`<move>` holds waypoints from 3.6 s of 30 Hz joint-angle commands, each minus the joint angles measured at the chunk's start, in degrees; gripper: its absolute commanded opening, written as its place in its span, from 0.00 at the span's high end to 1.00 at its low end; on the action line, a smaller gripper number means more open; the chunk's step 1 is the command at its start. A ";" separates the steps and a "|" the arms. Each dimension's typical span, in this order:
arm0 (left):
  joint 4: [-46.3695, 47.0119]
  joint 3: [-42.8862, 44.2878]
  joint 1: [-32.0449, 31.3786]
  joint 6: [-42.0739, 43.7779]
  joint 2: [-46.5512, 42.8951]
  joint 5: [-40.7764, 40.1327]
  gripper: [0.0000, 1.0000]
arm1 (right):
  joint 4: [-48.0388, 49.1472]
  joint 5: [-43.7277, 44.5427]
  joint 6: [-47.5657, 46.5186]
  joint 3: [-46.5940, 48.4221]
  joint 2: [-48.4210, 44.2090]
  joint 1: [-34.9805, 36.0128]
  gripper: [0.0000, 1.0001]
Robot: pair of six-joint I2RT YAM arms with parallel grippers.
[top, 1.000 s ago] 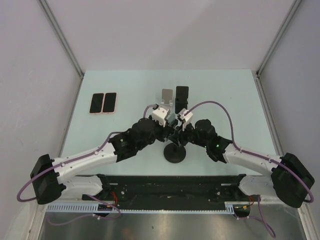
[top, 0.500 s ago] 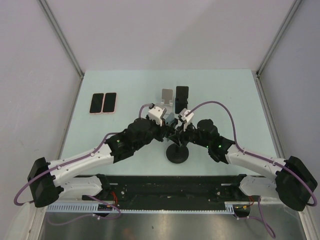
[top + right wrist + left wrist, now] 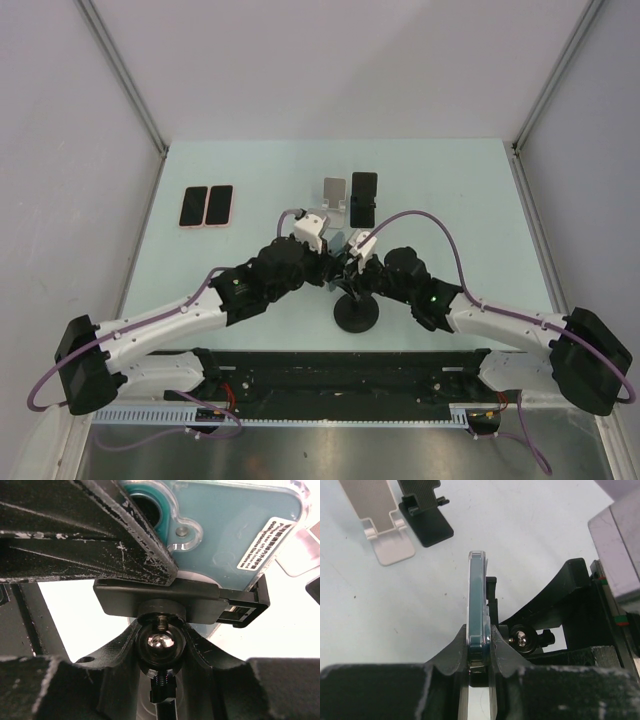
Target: Remove the phone from the phone stand
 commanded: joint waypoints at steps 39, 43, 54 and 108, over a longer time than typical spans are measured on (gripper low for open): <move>-20.76 7.86 9.76 -0.15 0.21 -6.57 1.00 | 3.19 4.98 -7.62 -1.09 -3.75 4.91 1.00; -20.14 9.79 8.35 -5.86 2.76 -9.83 1.00 | 3.63 7.26 -9.20 0.32 -0.67 8.78 1.00; -8.38 8.22 2.55 -11.15 5.49 -6.94 1.00 | 8.46 4.99 -9.03 2.43 3.81 12.30 1.00; 15.28 -12.18 -0.62 -13.44 -4.09 -5.70 0.59 | 7.59 3.84 -4.19 -0.21 -2.07 6.32 1.00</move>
